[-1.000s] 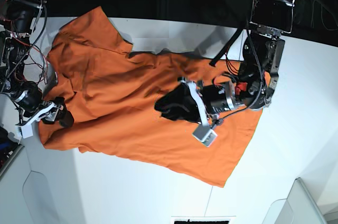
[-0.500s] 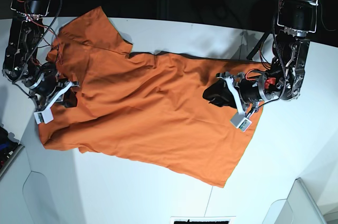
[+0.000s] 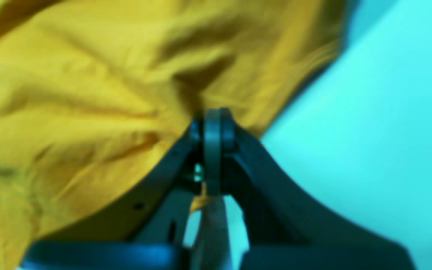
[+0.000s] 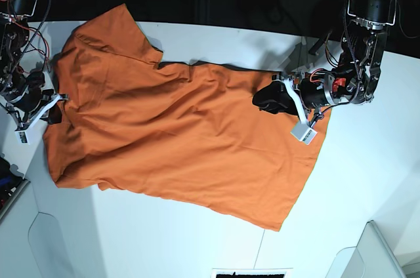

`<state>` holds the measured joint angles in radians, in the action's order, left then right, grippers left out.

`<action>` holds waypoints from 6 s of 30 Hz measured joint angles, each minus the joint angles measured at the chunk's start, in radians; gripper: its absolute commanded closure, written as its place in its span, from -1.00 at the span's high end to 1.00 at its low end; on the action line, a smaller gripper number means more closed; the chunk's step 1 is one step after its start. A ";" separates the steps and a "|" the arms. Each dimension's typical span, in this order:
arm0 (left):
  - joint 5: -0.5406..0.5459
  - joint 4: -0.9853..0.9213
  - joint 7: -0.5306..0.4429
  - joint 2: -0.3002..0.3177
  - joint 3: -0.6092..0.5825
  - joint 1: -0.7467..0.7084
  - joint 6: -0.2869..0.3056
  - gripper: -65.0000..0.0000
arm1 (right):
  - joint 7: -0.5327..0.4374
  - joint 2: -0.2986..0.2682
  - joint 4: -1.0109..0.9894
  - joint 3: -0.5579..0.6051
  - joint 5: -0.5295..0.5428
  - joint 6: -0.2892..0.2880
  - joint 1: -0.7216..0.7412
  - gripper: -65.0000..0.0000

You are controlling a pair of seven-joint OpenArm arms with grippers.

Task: Layout the t-shirt on the table in an organized manner, then fold the t-shirt properly

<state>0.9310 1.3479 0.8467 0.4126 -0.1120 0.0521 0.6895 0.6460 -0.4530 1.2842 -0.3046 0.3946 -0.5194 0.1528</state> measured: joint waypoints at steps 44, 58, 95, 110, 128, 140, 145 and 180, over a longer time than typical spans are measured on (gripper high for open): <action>0.135 0.181 0.114 0.039 0.283 -0.143 -0.001 -0.17 | 0.003 -0.062 0.007 -0.012 0.083 -0.008 -0.134 -1.00; 0.207 0.181 0.164 0.050 0.294 -0.177 0.000 -0.16 | 0.191 -0.101 0.127 -0.166 0.260 -0.004 -0.094 -0.44; 0.041 0.191 0.117 0.119 0.294 -0.279 0.000 0.30 | 0.211 -0.105 0.161 -0.338 0.412 -0.057 -0.581 -0.03; 0.080 0.195 0.171 0.122 0.286 -0.304 0.006 0.30 | 0.227 -0.114 0.123 -0.270 0.463 -0.057 -0.543 -0.03; 0.075 0.202 0.174 0.119 0.283 -0.329 0.003 -1.00 | 0.256 -0.114 0.123 -0.270 0.474 -0.062 -0.557 -1.00; 0.091 0.385 0.178 0.153 0.283 -0.329 0.000 -1.00 | 0.283 -0.106 0.204 -0.359 0.439 -0.063 -0.532 -1.00; 0.047 0.385 0.132 0.153 0.283 -0.328 0.000 -1.00 | 0.282 -0.109 0.203 -0.360 0.434 -0.063 -0.482 -1.00; 0.001 0.337 0.099 0.050 0.283 -0.337 -0.001 -1.00 | 0.243 -0.109 0.201 -0.360 0.412 -0.063 -0.432 -1.00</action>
<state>0.9321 1.6848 0.9455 0.4622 0.1711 -0.2848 0.6884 0.8886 -0.5621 1.4857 -0.6647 0.8066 -0.5823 -0.2790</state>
